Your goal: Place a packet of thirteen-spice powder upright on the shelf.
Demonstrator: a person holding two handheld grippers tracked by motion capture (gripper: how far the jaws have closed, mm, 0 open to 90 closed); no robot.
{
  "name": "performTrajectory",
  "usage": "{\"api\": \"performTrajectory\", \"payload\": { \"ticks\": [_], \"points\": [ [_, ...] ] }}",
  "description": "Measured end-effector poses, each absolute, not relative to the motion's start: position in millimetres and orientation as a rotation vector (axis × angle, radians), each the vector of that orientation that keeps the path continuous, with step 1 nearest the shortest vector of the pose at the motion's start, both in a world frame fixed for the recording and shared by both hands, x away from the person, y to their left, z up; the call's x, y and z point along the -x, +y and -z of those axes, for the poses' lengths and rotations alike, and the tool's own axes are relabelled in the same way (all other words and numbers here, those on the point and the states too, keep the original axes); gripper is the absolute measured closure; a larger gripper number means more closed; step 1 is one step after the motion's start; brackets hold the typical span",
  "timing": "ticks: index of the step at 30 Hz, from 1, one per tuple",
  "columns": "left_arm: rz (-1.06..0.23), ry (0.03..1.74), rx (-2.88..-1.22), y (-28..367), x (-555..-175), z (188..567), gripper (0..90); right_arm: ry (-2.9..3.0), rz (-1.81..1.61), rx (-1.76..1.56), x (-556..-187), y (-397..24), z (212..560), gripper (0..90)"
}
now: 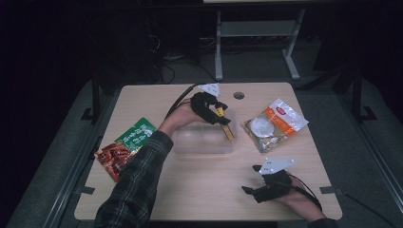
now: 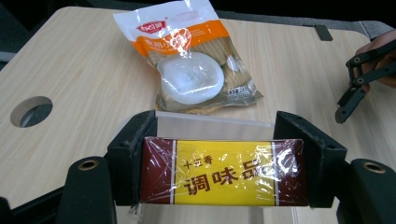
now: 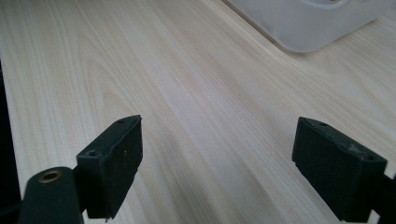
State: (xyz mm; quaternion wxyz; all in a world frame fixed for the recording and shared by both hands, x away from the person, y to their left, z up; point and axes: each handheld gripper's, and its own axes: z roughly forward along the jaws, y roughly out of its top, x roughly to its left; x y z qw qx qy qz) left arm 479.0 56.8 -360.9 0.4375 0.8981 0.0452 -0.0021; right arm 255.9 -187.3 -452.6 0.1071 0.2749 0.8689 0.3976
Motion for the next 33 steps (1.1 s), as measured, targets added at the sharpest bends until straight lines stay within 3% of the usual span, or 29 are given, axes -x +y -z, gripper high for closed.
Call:
{"api": "performTrajectory", "payload": {
  "ticks": [28, 33],
  "points": [
    [0.040, 0.145, -2.268, 25.0, -479.3, 384.0, 30.8, 2.572, -1.177, -0.812, -254.5, -185.8, 453.2, 15.8],
    [0.028, 0.162, -2.262, 23.2, -477.4, 382.9, 23.9, 2.573, -1.176, -0.812, -254.3, -185.5, 453.1, 15.8]
  ]
}}
